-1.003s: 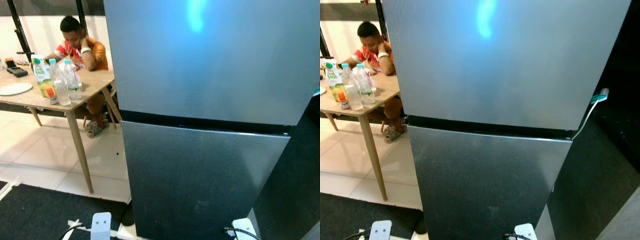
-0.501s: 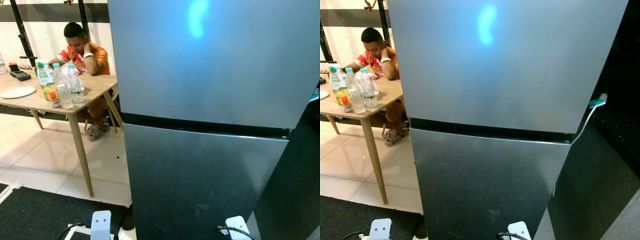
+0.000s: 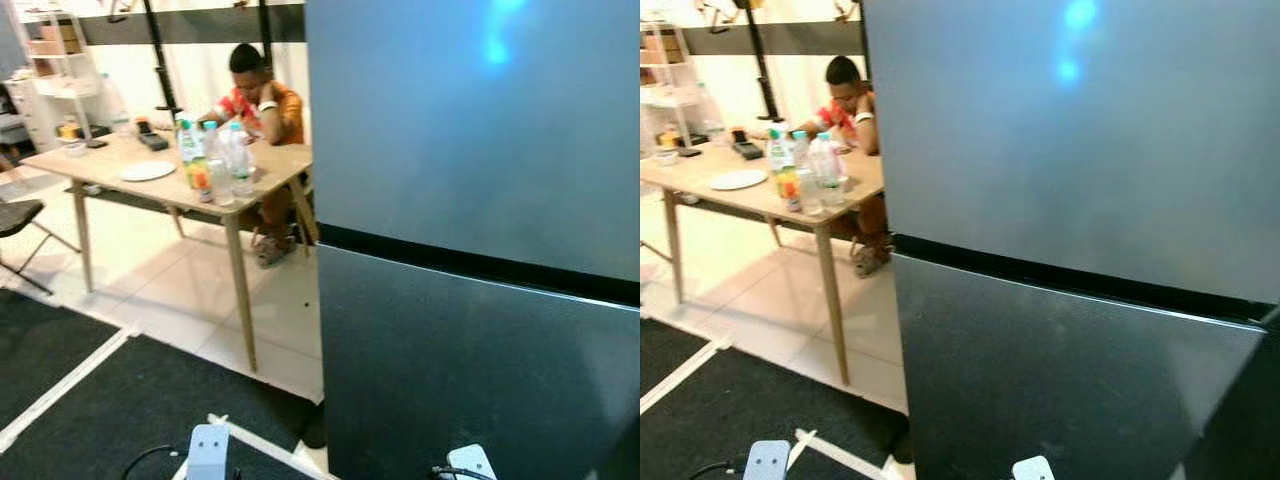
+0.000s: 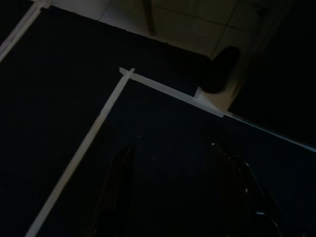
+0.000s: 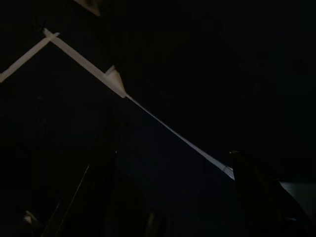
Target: Restocking fridge
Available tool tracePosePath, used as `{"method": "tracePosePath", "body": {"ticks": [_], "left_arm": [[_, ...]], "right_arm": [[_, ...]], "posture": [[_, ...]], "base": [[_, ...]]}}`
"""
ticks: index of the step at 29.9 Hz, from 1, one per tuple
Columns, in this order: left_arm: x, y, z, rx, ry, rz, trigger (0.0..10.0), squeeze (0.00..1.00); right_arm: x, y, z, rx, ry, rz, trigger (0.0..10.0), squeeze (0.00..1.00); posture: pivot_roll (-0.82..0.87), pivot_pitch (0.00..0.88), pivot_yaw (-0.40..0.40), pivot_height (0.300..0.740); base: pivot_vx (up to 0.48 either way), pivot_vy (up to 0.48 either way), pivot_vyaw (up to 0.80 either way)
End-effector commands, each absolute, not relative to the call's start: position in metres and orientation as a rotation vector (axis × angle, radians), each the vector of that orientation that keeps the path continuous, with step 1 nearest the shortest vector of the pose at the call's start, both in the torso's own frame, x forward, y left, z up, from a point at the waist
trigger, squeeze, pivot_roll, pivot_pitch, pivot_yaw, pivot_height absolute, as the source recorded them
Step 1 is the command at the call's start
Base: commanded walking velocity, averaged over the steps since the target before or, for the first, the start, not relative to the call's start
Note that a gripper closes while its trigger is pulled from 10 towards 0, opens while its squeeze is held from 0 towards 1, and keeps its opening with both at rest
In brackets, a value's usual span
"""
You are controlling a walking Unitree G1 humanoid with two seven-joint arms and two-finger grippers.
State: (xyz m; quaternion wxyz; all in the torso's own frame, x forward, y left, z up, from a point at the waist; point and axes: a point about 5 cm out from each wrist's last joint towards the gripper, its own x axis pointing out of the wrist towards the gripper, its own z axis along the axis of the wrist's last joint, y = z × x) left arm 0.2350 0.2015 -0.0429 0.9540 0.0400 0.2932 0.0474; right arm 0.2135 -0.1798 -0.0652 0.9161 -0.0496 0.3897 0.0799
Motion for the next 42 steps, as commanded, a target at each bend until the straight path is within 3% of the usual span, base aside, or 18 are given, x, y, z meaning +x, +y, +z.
{"method": "tracePosePath", "body": {"ticks": [1, 42], "left_arm": [[0.236, 0.201, -0.043, 0.104, 0.598, 0.068, 10.0, 0.0], [0.249, 0.193, -0.034, 0.117, 0.56, 0.012, 10.0, 0.0]], "right_arm": [[0.211, -0.178, -0.066, -0.096, 0.796, 0.168, 10.0, 0.0], [0.221, -0.178, -0.059, -0.121, 0.744, 0.195, 10.0, 0.0]], "posture": [[-0.02, 0.044, 0.032, 0.74], [-0.03, 0.04, 0.033, 0.74]], "base": [[0.0, 0.0, 0.8], [0.0, 0.0, 0.8]]}}
